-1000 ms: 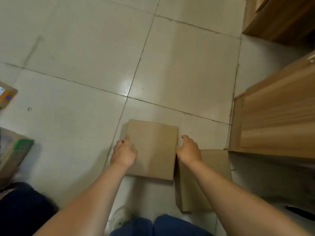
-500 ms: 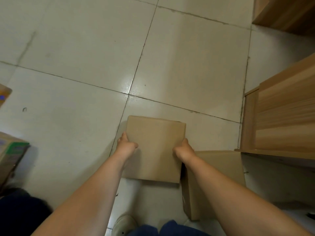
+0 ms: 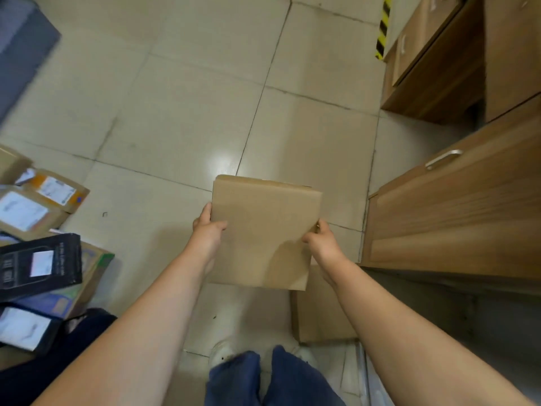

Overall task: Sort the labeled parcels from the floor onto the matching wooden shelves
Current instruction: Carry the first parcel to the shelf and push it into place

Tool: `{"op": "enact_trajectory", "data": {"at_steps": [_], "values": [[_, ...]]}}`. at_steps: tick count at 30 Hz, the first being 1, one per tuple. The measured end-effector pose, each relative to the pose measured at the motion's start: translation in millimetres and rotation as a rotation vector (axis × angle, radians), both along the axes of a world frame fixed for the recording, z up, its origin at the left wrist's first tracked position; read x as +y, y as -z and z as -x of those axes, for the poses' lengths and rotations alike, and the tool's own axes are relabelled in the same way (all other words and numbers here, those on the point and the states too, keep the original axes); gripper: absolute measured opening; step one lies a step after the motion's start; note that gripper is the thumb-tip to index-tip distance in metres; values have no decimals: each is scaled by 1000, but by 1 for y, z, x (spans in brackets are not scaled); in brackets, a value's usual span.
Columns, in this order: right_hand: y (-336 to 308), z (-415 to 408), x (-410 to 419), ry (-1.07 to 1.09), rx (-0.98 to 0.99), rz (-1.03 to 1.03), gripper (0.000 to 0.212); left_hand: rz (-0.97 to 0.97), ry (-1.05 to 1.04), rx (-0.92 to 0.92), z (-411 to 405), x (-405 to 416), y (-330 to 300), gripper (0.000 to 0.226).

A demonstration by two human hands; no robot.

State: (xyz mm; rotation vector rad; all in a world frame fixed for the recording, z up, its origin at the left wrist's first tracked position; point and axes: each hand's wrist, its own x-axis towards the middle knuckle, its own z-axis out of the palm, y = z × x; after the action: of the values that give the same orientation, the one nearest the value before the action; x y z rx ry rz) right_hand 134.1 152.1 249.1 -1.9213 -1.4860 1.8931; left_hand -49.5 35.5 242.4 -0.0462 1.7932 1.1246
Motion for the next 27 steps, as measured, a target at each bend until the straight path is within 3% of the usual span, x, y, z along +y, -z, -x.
{"op": "enact_trajectory", "data": {"at_steps": [7, 11, 14, 17, 20, 25, 27], "values": [[-176, -21, -1, 138, 85, 12, 38, 2, 35, 136, -13, -1, -180, 56], [-266, -44, 3, 282, 143, 113, 18, -32, 49, 106, -20, -5, -273, 59], [-322, -63, 6, 335, 220, 126, 27, -28, 98, 116, -24, -7, -331, 62], [-366, -77, 5, 335, 326, 123, 43, -64, 93, 116, -34, -8, -376, 62], [-400, -89, 2, 317, 366, 124, 41, -142, 95, 138, -42, -13, -410, 52], [-437, -107, -5, 306, 379, 68, 28, -268, 159, 172, -48, -25, -443, 16], [-443, -113, -8, 306, 367, 39, 33, -294, 167, 166, -50, -30, -450, 19]]}}
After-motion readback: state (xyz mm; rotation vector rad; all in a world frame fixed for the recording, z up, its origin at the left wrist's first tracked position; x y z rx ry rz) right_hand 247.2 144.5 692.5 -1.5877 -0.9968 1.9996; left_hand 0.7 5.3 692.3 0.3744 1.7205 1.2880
